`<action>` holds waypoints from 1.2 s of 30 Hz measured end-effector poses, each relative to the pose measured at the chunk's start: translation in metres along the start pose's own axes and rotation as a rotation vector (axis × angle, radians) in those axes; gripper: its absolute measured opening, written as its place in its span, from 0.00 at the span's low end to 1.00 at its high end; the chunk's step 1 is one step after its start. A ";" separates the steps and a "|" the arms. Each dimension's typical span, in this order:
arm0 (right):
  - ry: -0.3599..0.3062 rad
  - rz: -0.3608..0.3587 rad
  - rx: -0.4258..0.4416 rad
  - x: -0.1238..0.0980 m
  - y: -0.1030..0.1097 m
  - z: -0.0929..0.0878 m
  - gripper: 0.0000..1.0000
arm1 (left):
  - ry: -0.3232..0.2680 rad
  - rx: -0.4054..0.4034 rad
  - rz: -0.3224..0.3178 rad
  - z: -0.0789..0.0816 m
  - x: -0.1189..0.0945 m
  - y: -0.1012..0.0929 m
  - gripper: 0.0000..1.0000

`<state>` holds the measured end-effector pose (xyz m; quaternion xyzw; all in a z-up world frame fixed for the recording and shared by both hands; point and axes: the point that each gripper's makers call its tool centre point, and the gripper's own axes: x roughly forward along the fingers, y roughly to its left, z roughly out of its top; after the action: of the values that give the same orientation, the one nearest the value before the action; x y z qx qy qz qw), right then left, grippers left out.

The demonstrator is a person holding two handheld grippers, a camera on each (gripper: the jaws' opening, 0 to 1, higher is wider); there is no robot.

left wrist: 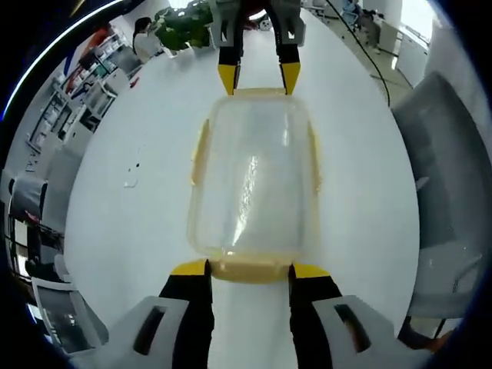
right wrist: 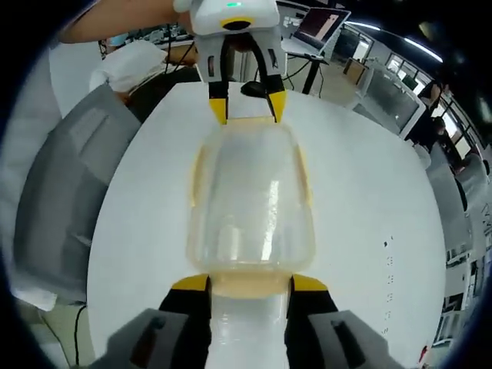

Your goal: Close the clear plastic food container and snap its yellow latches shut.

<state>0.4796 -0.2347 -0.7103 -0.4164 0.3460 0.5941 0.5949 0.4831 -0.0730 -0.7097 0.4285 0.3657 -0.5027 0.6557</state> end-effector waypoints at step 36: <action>0.023 0.034 0.039 -0.020 -0.007 -0.074 0.35 | -0.015 0.026 -0.033 0.068 0.037 0.003 0.36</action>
<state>0.4912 -0.3095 -0.7221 -0.4057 0.3715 0.5922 0.5888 0.4980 -0.1484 -0.7181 0.4271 0.3611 -0.5215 0.6444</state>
